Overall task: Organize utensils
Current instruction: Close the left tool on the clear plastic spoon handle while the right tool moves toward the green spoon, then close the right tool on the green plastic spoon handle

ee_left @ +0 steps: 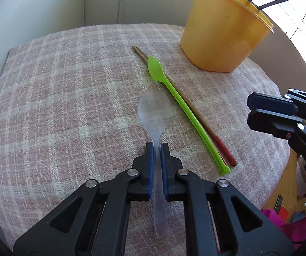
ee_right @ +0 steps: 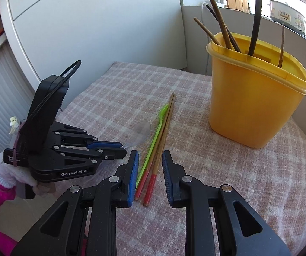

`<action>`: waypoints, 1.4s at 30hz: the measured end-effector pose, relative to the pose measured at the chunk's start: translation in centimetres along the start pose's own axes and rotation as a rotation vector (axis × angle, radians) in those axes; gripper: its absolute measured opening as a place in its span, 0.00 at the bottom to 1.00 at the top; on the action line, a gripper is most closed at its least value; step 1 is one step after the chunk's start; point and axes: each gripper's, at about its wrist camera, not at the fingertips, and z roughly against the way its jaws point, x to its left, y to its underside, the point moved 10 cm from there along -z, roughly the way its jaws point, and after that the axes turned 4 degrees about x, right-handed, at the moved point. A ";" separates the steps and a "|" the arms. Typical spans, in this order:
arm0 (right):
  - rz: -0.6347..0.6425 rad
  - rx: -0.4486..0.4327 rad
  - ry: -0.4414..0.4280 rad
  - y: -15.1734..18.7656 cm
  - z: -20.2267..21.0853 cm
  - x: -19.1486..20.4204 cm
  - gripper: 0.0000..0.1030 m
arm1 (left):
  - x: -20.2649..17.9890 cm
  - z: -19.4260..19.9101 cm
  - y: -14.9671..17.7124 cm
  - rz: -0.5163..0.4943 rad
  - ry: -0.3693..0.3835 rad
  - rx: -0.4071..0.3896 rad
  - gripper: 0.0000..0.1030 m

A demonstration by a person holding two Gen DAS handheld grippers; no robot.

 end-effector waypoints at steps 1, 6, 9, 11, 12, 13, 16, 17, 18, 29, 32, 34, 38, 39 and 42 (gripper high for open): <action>0.007 0.010 0.003 0.1 -0.4 0.2 0.20 | 0.1 0.0 0.0 -0.001 -0.002 -0.002 0.08; 0.043 0.071 0.005 0.1 -2.6 0.8 0.20 | 1.9 1.0 0.5 0.018 -0.008 -0.016 0.08; 0.039 0.109 -0.002 0.1 -4.2 0.7 0.20 | 3.8 2.0 1.1 0.042 -0.015 -0.026 0.08; 0.029 0.132 -0.017 0.3 -5.2 0.6 0.20 | 4.5 2.2 1.2 0.059 -0.014 -0.030 0.08; 0.025 0.142 -0.023 0.3 -5.7 0.6 0.20 | 4.5 2.2 1.3 0.067 -0.011 -0.030 0.08; 0.022 0.149 -0.028 0.3 -6.1 0.5 0.20 | 4.8 2.4 1.4 0.073 -0.011 -0.031 0.08; 0.006 0.163 -0.037 0.2 -7.0 0.4 0.20 | 5.4 2.7 1.7 0.084 -0.014 -0.035 0.08; 0.007 0.163 -0.046 0.0 -7.0 0.5 0.20 | 5.7 2.9 1.8 0.090 -0.010 -0.036 0.08; 0.011 0.165 -0.044 -0.1 -7.0 0.5 0.20 | 5.9 3.0 1.9 0.094 -0.009 -0.037 0.08; 0.059 0.227 -0.004 -0.8 -8.8 1.5 0.20 | 5.6 3.2 2.0 0.077 -0.026 -0.028 0.08; 0.060 0.243 0.010 -1.2 -9.4 1.7 0.20 | 5.4 2.6 1.5 0.075 -0.035 -0.026 0.08; 0.056 0.255 0.025 -1.3 -9.9 1.7 0.20 | 5.6 2.7 1.5 0.079 -0.037 -0.022 0.08; 0.043 0.258 0.042 -1.9 -10.5 1.7 0.18 | 5.2 2.6 1.4 0.045 -0.037 0.016 0.08; 0.041 0.257 0.053 -2.0 -10.6 1.6 0.11 | 5.2 2.6 1.2 0.043 -0.037 0.026 0.08; 0.034 0.254 0.051 -2.1 -10.6 1.4 0.07 | 5.1 2.4 0.7 0.019 -0.044 0.030 0.08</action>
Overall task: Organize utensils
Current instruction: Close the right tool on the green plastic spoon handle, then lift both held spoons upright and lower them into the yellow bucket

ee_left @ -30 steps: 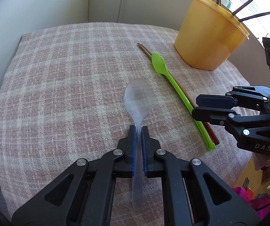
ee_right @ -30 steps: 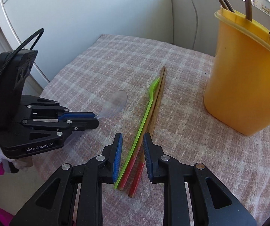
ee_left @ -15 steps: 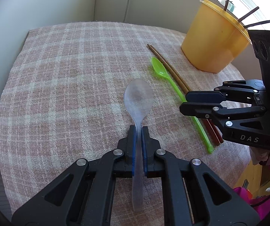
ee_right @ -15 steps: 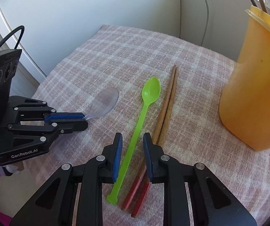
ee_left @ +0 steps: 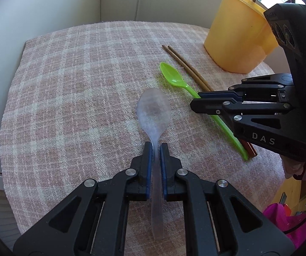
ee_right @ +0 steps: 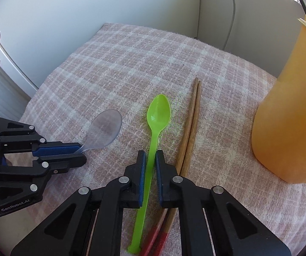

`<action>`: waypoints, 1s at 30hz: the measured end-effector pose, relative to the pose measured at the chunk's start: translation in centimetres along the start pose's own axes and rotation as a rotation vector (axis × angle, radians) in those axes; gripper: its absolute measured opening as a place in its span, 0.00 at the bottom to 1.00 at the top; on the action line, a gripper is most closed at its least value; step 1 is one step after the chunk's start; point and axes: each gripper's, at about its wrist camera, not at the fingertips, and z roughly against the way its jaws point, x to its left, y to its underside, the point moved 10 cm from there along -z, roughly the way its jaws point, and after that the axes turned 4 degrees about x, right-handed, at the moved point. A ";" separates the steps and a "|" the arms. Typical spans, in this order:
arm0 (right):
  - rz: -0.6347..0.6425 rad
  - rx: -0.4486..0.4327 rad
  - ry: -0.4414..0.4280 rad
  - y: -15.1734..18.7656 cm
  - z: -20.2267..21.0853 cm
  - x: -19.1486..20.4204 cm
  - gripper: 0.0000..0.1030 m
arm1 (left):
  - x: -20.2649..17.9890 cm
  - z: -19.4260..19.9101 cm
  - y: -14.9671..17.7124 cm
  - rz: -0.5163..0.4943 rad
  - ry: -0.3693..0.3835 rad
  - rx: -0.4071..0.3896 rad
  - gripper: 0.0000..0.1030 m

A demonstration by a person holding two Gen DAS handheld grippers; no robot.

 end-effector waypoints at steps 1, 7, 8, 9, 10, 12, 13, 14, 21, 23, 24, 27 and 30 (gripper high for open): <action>-0.006 -0.002 -0.003 0.0 0.1 -0.1 0.05 | 0.0 0.0 -0.1 0.002 0.004 -0.001 0.08; -0.043 -0.046 -0.029 0.5 1.6 -0.2 0.05 | 0.8 0.7 -0.1 0.098 0.073 -0.028 0.04; -0.048 -0.057 -0.034 0.7 1.9 -0.2 0.05 | 0.9 0.9 0.0 0.111 0.085 -0.035 0.04; -0.050 -0.067 -0.037 0.8 2.3 -0.2 0.05 | 1.0 1.2 0.1 0.125 0.097 -0.042 0.04; -0.049 -0.077 -0.038 1.0 2.7 -0.1 0.05 | 1.1 1.5 0.1 0.141 0.108 -0.050 0.04; -0.050 -0.101 -0.042 1.1 3.5 0.0 0.05 | 1.3 2.2 0.2 0.169 0.133 -0.071 0.04; -0.052 -0.113 -0.051 1.3 4.0 0.1 0.05 | 1.3 2.7 0.2 0.178 0.140 -0.082 0.04; -0.053 -0.124 -0.059 1.3 4.5 0.2 0.05 | 1.2 3.1 0.5 0.184 0.147 -0.097 0.04; -0.074 -0.225 -0.122 1.4 8.0 0.9 0.05 | -0.3 6.8 -0.2 0.176 0.165 -0.195 0.04; -0.069 -0.254 -0.127 1.5 9.1 1.2 0.05 | -0.7 7.9 -0.5 0.161 0.163 -0.223 0.04; -0.063 -0.268 -0.128 1.6 9.6 1.3 0.05 | -1.1 8.4 -0.7 0.153 0.164 -0.235 0.04; -0.048 -0.310 -0.121 1.9 11.6 1.4 0.05 | -2.2 9.8 -1.8 0.133 0.177 -0.275 0.04; -0.036 -0.357 -0.117 2.3 13.9 1.0 0.05 | -3.3 10.9 -3.3 0.109 0.189 -0.312 0.04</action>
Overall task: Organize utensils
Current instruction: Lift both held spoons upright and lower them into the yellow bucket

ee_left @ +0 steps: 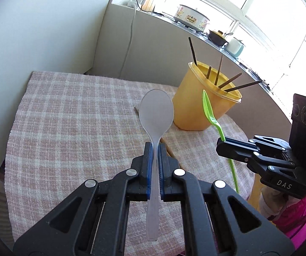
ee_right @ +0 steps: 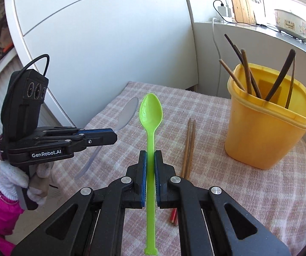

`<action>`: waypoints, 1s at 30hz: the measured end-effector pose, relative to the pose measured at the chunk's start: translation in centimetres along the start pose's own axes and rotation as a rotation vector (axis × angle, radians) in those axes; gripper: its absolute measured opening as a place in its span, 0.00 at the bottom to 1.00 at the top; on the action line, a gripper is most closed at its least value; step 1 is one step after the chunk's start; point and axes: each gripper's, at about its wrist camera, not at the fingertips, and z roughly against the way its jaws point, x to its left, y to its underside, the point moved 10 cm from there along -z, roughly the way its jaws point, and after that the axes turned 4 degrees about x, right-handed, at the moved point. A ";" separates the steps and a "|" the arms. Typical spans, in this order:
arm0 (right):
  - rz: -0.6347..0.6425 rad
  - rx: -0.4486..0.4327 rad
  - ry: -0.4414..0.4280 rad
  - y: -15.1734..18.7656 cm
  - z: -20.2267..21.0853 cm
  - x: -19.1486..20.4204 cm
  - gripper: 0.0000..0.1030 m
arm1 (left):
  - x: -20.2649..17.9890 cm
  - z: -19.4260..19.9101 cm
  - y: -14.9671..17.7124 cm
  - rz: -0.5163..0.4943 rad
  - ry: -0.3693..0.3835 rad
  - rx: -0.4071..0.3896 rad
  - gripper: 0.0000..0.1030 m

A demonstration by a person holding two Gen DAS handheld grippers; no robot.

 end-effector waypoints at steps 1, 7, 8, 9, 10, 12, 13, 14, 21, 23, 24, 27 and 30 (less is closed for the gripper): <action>0.003 -0.016 0.003 -0.1 0.8 -0.1 0.05 | -0.4 0.1 -0.5 -0.008 0.007 -0.008 0.04; -0.001 -0.110 0.030 -1.1 5.6 -1.4 0.05 | -3.4 0.3 -3.4 -0.049 0.042 -0.063 0.04; -0.005 -0.123 0.034 -1.3 6.2 -1.8 0.05 | -3.9 0.2 -4.0 -0.054 0.050 -0.071 0.04; -0.010 -0.137 0.038 -1.5 6.8 -2.1 0.05 | -4.3 0.1 -4.6 -0.059 0.059 -0.078 0.04; -0.013 -0.149 0.044 -1.7 7.3 -2.4 0.05 | -4.8 0.1 -5.0 -0.067 0.070 -0.085 0.04; -0.016 -0.170 0.058 -1.9 8.2 -3.1 0.05 | -5.6 0.0 -5.9 -0.086 0.072 -0.098 0.04; -0.017 -0.179 0.068 -2.0 8.6 -3.4 0.05 | -5.9 -0.2 -6.3 -0.094 0.071 -0.102 0.04; -0.017 -0.187 0.076 -2.1 9.0 -3.8 0.05 | -6.5 -0.3 -6.8 -0.099 0.073 -0.106 0.04; -0.059 -0.236 0.126 -3.7 11.0 -7.3 0.05 | -8.6 -1.5 -11.0 -0.124 0.085 -0.160 0.04; -0.071 -0.250 0.133 -4.5 11.2 -8.5 0.05 | -8.9 -2.2 -12.2 -0.122 0.083 -0.176 0.04; -0.078 -0.255 0.136 -4.8 11.2 -9.0 0.05 | -9.0 -2.6 -12.8 -0.116 0.093 -0.179 0.04; -0.102 -0.259 0.138 -5.9 10.8 -10.5 0.05 | -9.7 -3.6 -14.3 -0.105 0.124 -0.187 0.04; -0.117 -0.273 0.150 -6.8 10.6 -11.8 0.05 | -10.3 -4.8 -15.5 -0.107 0.134 -0.190 0.04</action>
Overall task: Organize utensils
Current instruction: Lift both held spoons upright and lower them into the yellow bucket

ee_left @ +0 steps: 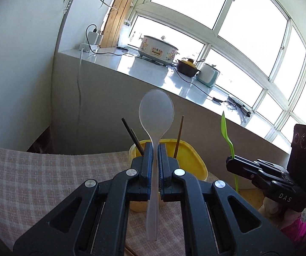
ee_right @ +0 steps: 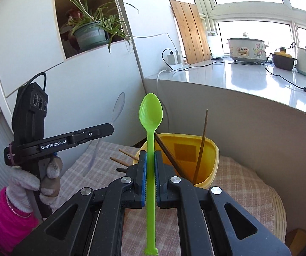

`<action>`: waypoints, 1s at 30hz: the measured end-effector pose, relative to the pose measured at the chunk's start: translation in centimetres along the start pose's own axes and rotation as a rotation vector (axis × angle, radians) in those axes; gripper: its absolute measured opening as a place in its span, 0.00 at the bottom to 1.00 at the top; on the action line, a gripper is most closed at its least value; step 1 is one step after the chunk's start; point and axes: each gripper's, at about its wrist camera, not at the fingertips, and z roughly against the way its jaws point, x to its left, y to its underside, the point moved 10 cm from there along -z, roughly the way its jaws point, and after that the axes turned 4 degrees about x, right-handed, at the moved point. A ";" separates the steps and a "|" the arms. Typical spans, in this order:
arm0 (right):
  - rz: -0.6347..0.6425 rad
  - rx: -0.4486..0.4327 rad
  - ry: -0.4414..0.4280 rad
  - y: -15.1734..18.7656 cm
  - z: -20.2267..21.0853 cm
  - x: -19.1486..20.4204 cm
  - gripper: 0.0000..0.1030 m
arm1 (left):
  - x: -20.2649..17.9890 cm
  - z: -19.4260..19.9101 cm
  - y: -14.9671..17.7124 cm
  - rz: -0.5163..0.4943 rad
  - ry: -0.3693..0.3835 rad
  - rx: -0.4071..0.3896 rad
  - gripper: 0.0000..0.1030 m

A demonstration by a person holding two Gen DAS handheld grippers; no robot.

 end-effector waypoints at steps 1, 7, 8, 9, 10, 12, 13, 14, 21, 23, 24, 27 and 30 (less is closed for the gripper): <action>-0.003 -0.005 0.006 -0.3 -0.2 -0.3 0.05 | -0.1 -0.4 -0.3 0.000 0.001 0.000 0.04; -0.031 -0.038 0.027 -2.1 -1.2 -2.2 0.05 | -0.3 -2.6 -1.8 0.003 0.014 -0.018 0.04; -0.034 -0.045 0.028 -2.5 -1.4 -2.4 0.05 | -0.4 -2.9 -2.0 0.004 0.016 -0.018 0.04; -0.035 -0.052 0.031 -2.7 -1.5 -2.6 0.05 | -0.4 -3.2 -2.1 0.006 0.016 -0.018 0.04; -0.038 -0.059 0.038 -3.0 -1.7 -2.9 0.05 | -0.4 -3.5 -2.2 0.004 0.017 -0.018 0.04; -0.045 -0.067 0.038 -3.4 -2.0 -3.3 0.05 | -0.6 -4.0 -2.3 -0.004 0.019 -0.021 0.04; -0.050 -0.072 0.039 -3.7 -2.2 -3.4 0.05 | -0.7 -4.3 -2.4 -0.007 0.021 -0.022 0.04; -0.053 -0.076 0.041 -3.9 -2.4 -3.6 0.05 | -0.8 -4.5 -2.4 -0.010 0.024 -0.022 0.04; -0.064 -0.106 0.055 -4.9 -3.4 -4.7 0.05 | -1.3 -5.8 -2.1 -0.028 0.043 -0.034 0.04; -0.077 -0.105 0.053 -4.9 -3.8 -5.1 0.05 | -1.3 -6.1 -2.0 -0.035 0.038 -0.035 0.04; -0.083 -0.103 0.052 -4.9 -4.0 -5.3 0.05 | -1.3 -6.3 -1.9 -0.036 0.038 -0.034 0.04; -0.093 -0.102 0.047 -4.9 -4.5 -5.7 0.05 | -1.3 -6.5 -1.9 -0.030 0.041 -0.037 0.04; -0.098 -0.103 0.048 -4.9 -4.8 -6.0 0.05 | -1.4 -6.9 -1.8 -0.032 0.052 -0.046 0.04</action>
